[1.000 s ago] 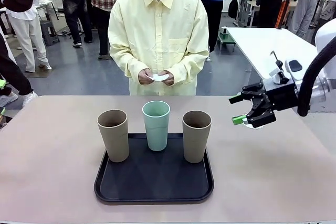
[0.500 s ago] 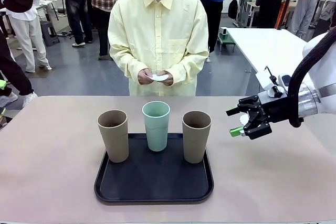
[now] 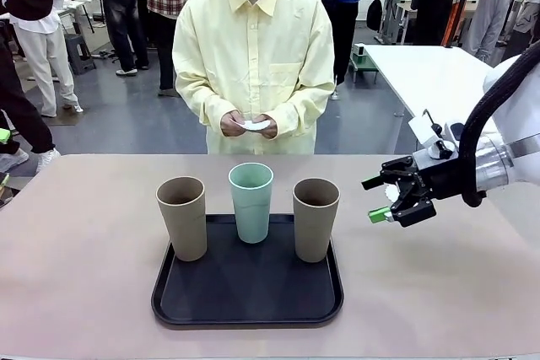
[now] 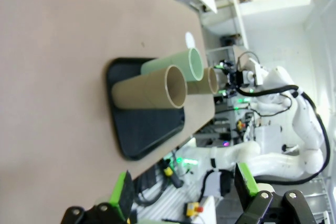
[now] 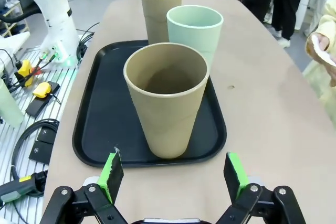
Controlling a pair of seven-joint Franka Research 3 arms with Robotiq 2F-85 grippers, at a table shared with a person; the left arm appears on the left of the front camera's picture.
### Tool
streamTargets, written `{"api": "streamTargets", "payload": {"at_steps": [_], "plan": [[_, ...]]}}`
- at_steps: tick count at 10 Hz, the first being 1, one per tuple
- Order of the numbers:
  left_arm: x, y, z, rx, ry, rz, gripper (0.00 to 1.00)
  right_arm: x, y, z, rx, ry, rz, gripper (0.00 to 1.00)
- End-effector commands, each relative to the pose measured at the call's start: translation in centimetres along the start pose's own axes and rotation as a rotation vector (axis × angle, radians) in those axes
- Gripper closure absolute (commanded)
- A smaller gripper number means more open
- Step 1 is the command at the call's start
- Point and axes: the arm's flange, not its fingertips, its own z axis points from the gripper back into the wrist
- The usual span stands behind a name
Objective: Place coasters on the table and set cups on them.
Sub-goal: Pick up one Reusable plastic cup and place it on a coaster set by the human.
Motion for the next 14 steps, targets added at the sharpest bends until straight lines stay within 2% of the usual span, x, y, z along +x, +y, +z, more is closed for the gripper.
{"api": "streamTargets", "payload": {"at_steps": [1, 3, 6, 9, 14], "plan": [[0.0, 0.0, 0.0, -0.018, -0.007, -0.012, 0.0, -1.6, -2.0, -2.0, 0.027, -0.065, -0.02, 0.0], [0.0, 0.0, 0.0, -0.018, -0.007, -0.012, 0.0, -2.4, -2.2, -3.1, 0.048, -0.128, -0.029, 0.0], [0.0, 0.0, 0.0, -0.018, -0.007, -0.012, 0.0, -3.2, -2.6, -4.2, 0.07, -0.17, -0.016, 0.0], [0.0, 0.0, 0.0, -0.018, -0.007, -0.012, 0.0, -3.1, -2.8, -5.8, 0.105, -0.144, 0.034, 0.0], [0.0, 0.0, 0.0, -0.018, -0.007, -0.012, 0.0, -3.1, -3.6, -8.0, 0.132, -0.184, 0.094, 0.0]]}}
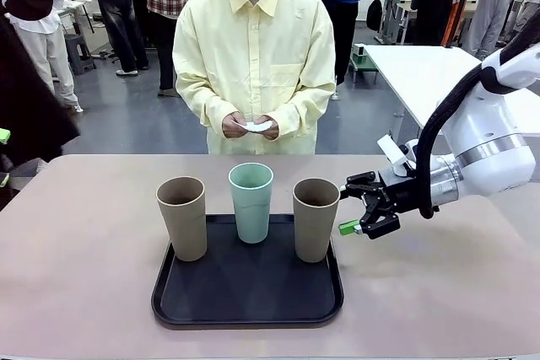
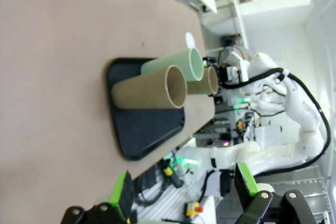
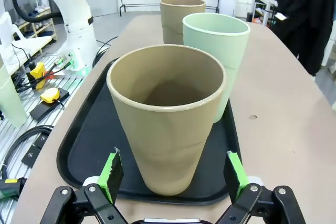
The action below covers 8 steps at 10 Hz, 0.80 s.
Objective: Place coasters on the table and set cups on them.
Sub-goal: Pick up one Reusable plastic cup and place it on a coaster set by the human.
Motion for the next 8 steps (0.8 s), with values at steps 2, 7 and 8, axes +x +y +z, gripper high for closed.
{"api": "streamTargets", "payload": {"at_steps": [2, 7, 8], "plan": [[0.0, 0.0, 0.0, -0.018, -0.007, -0.012, 0.0, -0.9, -1.6, -1.5, -0.004, -0.047, 0.009, 0.0], [0.0, 0.0, 0.0, -0.018, -0.007, -0.012, 0.0, -0.9, -1.8, -2.9, 0.054, -0.044, -0.001, 0.0], [0.0, 0.0, 0.0, -0.018, -0.007, -0.012, 0.0, -0.9, -1.8, -3.1, 0.059, -0.043, 0.0, 0.0]]}}
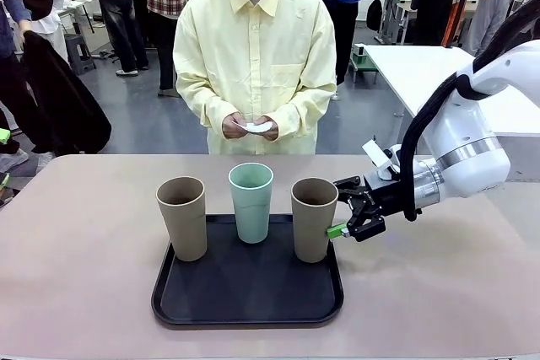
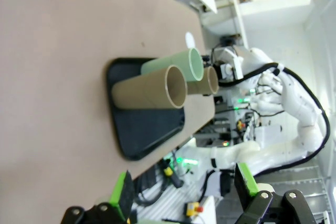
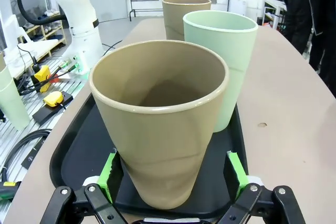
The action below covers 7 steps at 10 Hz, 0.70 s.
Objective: Place coasters on the table and set cups on them.
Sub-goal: Pick up one Reusable plastic cup and place it on a coaster set by the human.
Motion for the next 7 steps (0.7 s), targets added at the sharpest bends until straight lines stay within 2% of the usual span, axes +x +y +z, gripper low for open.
{"api": "streamTargets", "payload": {"at_steps": [1, 7], "plan": [[0.0, 0.0, 0.0, -0.018, -0.007, -0.012, 0.0, -0.1, -0.7, -0.8, 0.01, -0.011, 0.013, 0.0], [0.0, 0.0, 0.0, -0.018, -0.007, -0.012, 0.0, -0.8, -1.5, -3.3, 0.078, 0.021, -0.024, 0.0]]}}
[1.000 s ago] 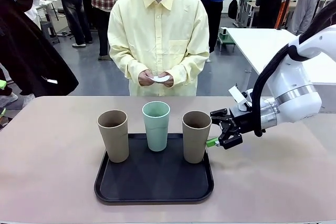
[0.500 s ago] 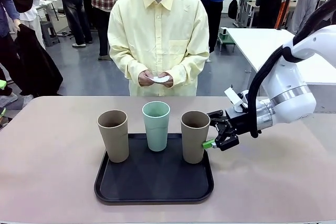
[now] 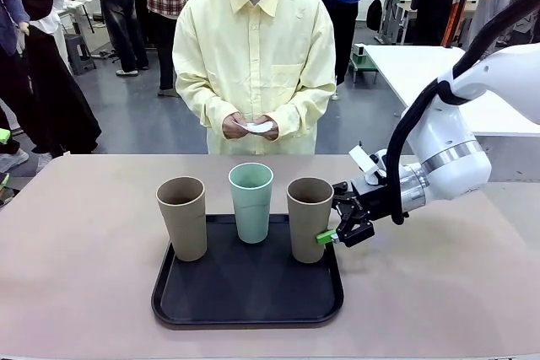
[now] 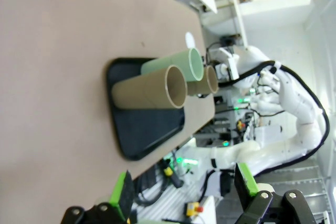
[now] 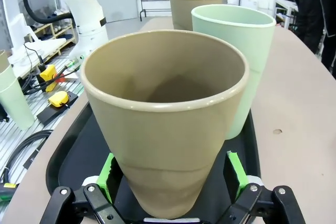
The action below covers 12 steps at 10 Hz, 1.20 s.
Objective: Place coasters on the table and set cups on them.
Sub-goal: Pick up one Reusable plastic cup and place it on a coaster set by the human.
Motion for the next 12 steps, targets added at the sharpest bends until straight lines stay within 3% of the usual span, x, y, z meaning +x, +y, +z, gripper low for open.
{"api": "streamTargets", "payload": {"at_steps": [1, 7, 8, 9, 10, 12], "plan": [[0.0, 0.0, 0.0, -0.018, -0.007, -0.012, 0.0, -0.2, -1.1, -0.8, 0.032, 0.029, -0.021, 0.0], [0.0, 0.0, 0.0, -0.018, -0.007, -0.012, 0.0, -0.4, -1.2, -1.9, 0.086, 0.008, 0.001, 0.0], [0.0, 0.0, 0.0, -0.018, -0.007, -0.012, 0.0, -0.5, -1.2, -1.8, 0.094, -0.003, 0.028, 0.45], [0.0, 0.0, 0.0, -0.018, -0.007, -0.012, 0.0, -0.5, -1.3, -1.8, 0.092, -0.003, 0.026, 0.58], [0.0, 0.0, 0.0, -0.018, -0.007, -0.012, 0.0, -0.6, -1.3, -1.7, 0.091, -0.002, 0.03, 1.0], [0.0, 0.0, 0.0, -0.018, -0.007, -0.012, 0.0, -0.4, -0.8, -1.2, 0.055, 0.02, 0.017, 1.0]]}}
